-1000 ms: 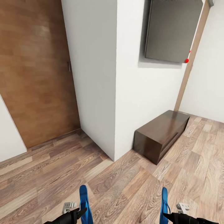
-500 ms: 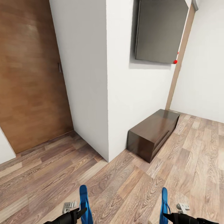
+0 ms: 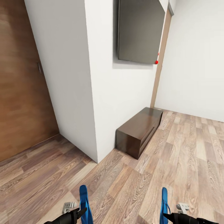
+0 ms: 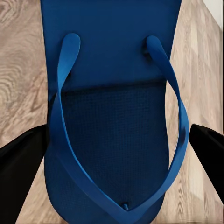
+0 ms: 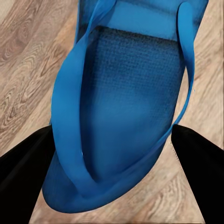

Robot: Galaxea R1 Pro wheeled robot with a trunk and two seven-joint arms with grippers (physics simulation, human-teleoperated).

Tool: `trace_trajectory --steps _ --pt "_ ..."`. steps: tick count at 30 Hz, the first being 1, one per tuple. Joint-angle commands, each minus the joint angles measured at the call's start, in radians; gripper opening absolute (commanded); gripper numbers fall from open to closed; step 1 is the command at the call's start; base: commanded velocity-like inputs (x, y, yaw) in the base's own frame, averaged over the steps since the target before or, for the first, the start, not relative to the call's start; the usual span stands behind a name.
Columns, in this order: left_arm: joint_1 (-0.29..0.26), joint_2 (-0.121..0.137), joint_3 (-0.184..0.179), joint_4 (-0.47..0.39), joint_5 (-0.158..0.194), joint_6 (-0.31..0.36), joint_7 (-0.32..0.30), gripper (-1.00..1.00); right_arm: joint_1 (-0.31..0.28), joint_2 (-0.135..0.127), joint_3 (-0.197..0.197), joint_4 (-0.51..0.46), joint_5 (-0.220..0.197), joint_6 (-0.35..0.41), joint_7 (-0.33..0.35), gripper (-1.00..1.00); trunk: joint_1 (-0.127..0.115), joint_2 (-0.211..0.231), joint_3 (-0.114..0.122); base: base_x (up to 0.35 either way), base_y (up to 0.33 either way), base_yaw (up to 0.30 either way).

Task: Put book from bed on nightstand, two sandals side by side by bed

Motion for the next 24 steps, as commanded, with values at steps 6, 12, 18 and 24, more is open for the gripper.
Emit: trace_trajectory --steps 6,12,18,24 --pt "-0.001 0.0 -0.001 0.001 0.003 -0.004 -0.003 -1.0 -0.001 0.0 -0.005 0.0 -0.005 0.009 0.0 -1.0 0.0 0.0 -0.001 0.0 0.0 -0.284" --pt "0.0 0.0 -0.001 0.001 0.003 -0.004 -0.003 -1.0 -0.001 0.0 -0.005 0.0 -0.005 0.009 -0.001 -1.0 0.0 0.0 -0.001 0.0 0.0 -0.284" --pt "0.0 0.0 -0.001 0.001 0.003 -0.004 -0.003 -1.0 -0.001 0.0 -0.005 0.0 -0.005 0.009 -0.001 -1.0 0.0 0.0 -0.001 0.0 0.0 -0.284" --pt "0.0 0.0 -0.001 0.001 0.003 -0.004 -0.003 -1.0 -0.001 0.0 -0.005 0.0 -0.005 0.009 -0.001 -1.0 0.0 0.0 -0.001 0.0 0.0 -0.284"
